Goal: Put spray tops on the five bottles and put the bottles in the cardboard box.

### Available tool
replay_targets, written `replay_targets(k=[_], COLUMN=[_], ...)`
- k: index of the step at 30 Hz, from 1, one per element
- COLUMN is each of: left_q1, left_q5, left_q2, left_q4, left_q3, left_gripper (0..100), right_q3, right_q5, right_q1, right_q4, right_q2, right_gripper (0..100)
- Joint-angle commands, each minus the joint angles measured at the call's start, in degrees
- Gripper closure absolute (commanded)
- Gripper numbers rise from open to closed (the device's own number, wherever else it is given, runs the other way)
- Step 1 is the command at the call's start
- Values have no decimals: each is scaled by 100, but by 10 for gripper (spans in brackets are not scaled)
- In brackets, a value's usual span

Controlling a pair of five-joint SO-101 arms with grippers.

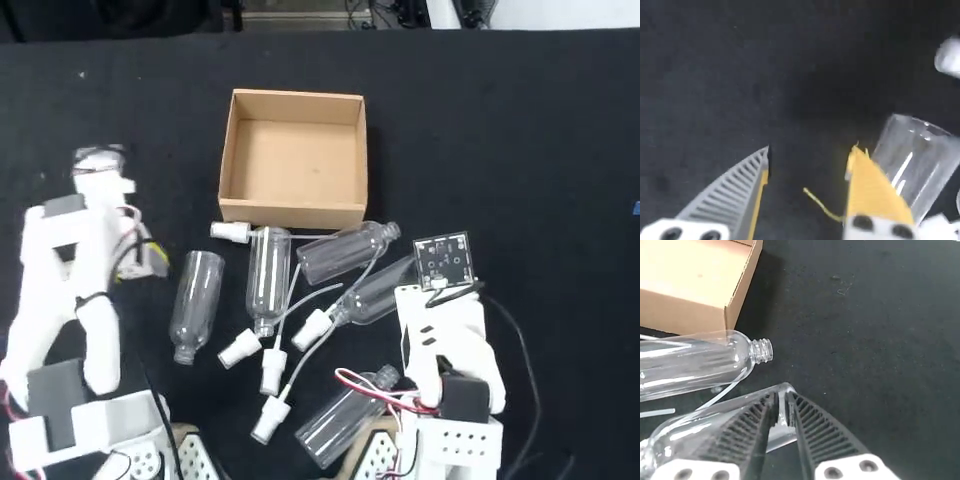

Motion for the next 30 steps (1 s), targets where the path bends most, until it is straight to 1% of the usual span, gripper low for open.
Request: replay_targets(k=[1, 4, 8, 11, 13, 16, 19, 21, 23, 27, 30], left_q1=[-84, 295, 1182, 1798, 1938, 1956, 1965, 1798, 1393, 198, -611], left_q5=[-114, -114, -114, -123, -132, -193, -659, -888, -1029, -1389, -1407], left_q2=[-475, -677, -721, -721, -712, -712, -721, -730, -765, -721, -782], left_q4=[475, 730, 1029, 1055, 747, 97, -343, -571, -747, -1002, -985], left_q3=[-699, -971, -1077, -927, -716, -189, 347, 576, 699, 769, 725], left_gripper=[773, 773, 773, 773, 773, 772, 773, 773, 773, 773, 773], right_q3=[-22, -22, 40, 40, 40, 40, 40, 40, 40, 40, 40], right_q5=[-35, -35, 0, 0, 0, 0, 0, 0, 0, 0, 0], right_q1=[-97, -97, -97, -97, -97, -97, -97, -97, -97, -97, -97], right_q4=[-185, -185, -193, -193, -193, -185, -185, -176, -158, -158, -176], right_q2=[-549, -549, -549, -549, -549, -549, -549, -549, -549, -549, -549], right_gripper=[986, 986, 986, 986, 986, 986, 986, 986, 986, 986, 986])
